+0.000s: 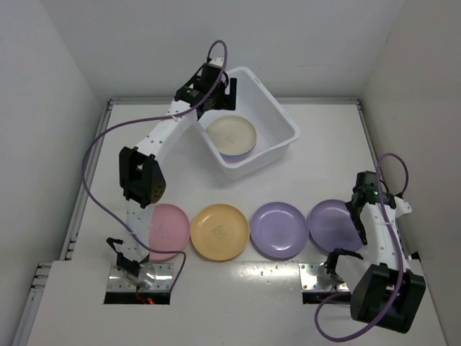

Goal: Place the plates into the plastic bin on the countertop

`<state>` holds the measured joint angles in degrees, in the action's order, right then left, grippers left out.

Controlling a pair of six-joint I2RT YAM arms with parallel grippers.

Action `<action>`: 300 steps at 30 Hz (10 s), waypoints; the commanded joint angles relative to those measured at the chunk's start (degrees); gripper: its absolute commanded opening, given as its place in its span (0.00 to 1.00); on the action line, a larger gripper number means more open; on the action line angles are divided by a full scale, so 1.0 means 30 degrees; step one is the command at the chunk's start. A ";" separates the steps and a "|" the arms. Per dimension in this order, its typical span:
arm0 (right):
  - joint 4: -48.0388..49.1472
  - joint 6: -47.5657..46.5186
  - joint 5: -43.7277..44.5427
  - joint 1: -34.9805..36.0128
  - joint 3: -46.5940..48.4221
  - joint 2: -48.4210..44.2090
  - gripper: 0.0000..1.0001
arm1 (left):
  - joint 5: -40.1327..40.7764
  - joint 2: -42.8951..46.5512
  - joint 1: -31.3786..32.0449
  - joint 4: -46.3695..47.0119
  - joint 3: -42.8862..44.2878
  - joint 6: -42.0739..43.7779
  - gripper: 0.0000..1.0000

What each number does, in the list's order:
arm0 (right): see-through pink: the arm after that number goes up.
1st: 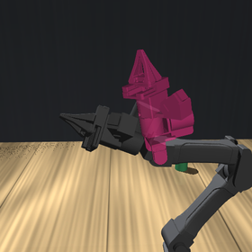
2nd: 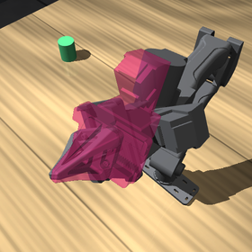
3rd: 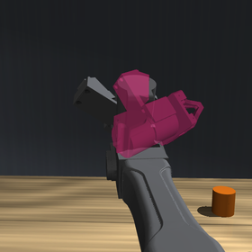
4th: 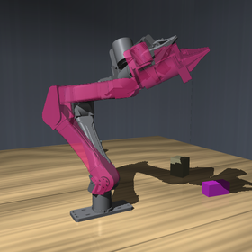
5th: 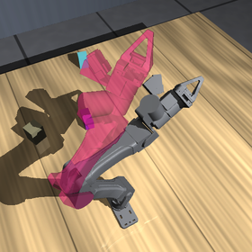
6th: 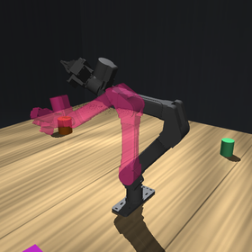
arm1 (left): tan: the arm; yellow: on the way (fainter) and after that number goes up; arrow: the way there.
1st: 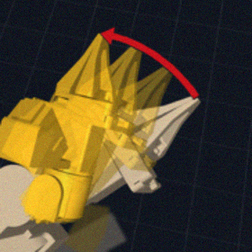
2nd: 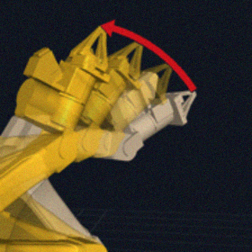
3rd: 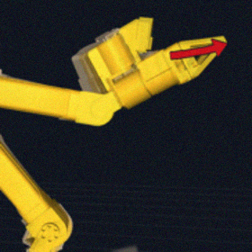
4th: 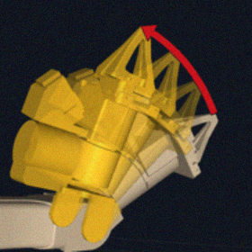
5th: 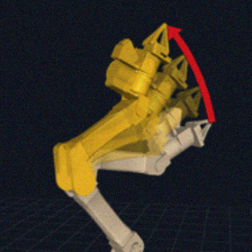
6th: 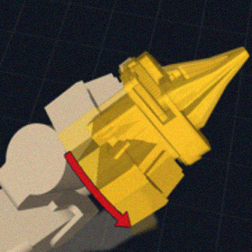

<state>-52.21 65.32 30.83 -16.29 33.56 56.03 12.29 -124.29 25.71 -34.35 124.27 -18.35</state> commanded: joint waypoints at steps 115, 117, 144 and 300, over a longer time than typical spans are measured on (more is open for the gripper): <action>0.7177 -1.2896 -1.0071 1.1496 3.1057 2.7058 0.97 | 0.2728 2.0221 -0.9714 -0.0095 -3.2282 -1.3630 0.35; 0.7177 -1.3070 -1.0538 1.1496 3.1264 2.6795 1.00 | 0.2728 2.0219 -0.9714 0.0167 -3.2282 -1.3222 0.17; 0.2963 -0.9176 -0.5026 0.7103 1.0538 0.5762 1.00 | 0.1498 1.2700 -0.4859 0.6029 -1.3160 -0.4493 0.00; 0.7441 -0.8179 -0.3187 0.6017 0.8442 0.3533 1.00 | 0.0648 0.4805 -0.0925 0.1283 -0.3129 -0.1647 1.00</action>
<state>-30.98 40.93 21.02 2.00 58.28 69.10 12.95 -117.05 23.40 -31.33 112.77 -24.47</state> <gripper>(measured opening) 0.995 1.000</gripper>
